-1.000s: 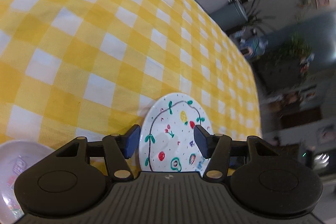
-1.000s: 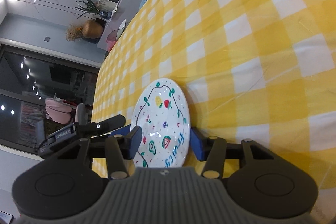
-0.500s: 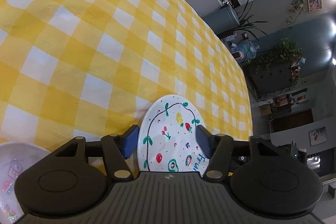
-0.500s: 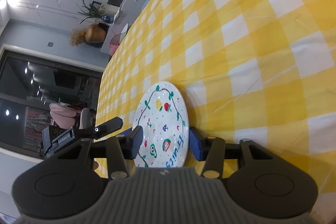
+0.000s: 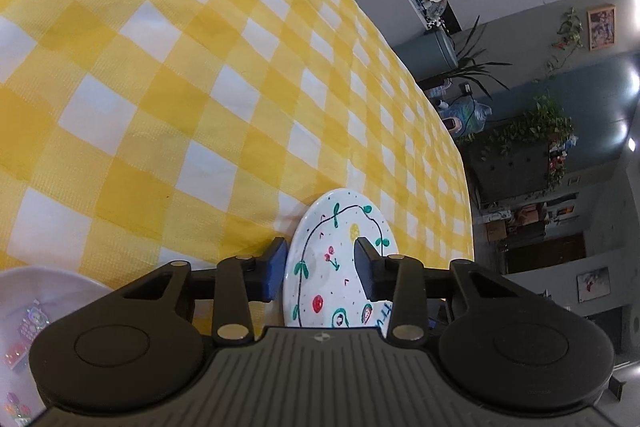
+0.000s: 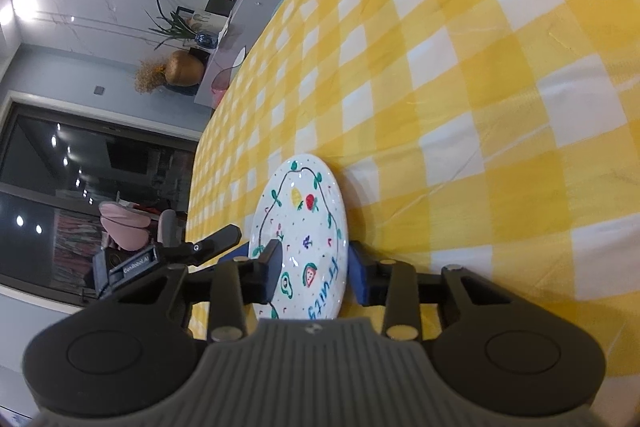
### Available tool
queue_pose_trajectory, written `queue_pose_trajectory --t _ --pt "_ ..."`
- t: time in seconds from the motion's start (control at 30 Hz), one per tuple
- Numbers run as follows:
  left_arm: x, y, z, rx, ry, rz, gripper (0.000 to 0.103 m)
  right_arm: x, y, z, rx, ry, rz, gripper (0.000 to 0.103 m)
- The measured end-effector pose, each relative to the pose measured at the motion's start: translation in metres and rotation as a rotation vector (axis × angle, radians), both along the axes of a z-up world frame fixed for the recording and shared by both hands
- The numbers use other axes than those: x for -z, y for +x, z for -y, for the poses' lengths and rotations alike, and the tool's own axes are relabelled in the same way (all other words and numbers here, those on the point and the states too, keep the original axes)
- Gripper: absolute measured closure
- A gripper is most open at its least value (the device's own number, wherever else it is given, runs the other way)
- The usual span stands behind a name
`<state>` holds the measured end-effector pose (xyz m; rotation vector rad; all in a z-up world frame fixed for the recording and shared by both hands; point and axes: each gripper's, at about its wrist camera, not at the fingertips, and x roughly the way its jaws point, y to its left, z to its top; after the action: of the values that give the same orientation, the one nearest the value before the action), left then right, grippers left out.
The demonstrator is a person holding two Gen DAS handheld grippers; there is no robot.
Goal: Organize plates and bowls
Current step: 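Close the left tool on the fruity plate rim while the right tool grips its other side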
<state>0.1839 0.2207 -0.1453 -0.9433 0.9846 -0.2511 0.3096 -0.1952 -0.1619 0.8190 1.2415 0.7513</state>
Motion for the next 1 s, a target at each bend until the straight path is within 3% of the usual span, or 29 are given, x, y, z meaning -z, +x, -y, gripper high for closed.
queue_pose_trajectory --t 0.2,0.47,0.67,0.77,0.93,1.0 --pt "0.003 -0.002 -0.002 -0.01 -0.015 0.001 0.061 0.003 -0.002 0.005 0.008 0.0 -0.005 0.08" --pt "0.004 -0.003 -0.003 -0.026 -0.04 -0.003 0.069 0.003 -0.003 0.008 0.02 -0.003 -0.009 0.081" --pt "0.0 -0.005 0.002 -0.035 0.003 -0.004 0.072 0.0 -0.005 0.007 0.025 -0.025 -0.011 0.081" --pt "0.0 -0.005 0.002 -0.041 0.005 -0.007 0.072 -0.003 -0.005 0.006 0.028 -0.046 -0.013 0.087" --pt "-0.005 -0.004 0.008 -0.027 0.065 -0.005 0.082 -0.006 -0.006 0.004 0.024 -0.058 -0.009 0.087" --pt "-0.003 -0.003 0.009 -0.028 0.066 -0.018 0.09 -0.007 -0.007 0.006 0.026 -0.064 -0.003 0.087"
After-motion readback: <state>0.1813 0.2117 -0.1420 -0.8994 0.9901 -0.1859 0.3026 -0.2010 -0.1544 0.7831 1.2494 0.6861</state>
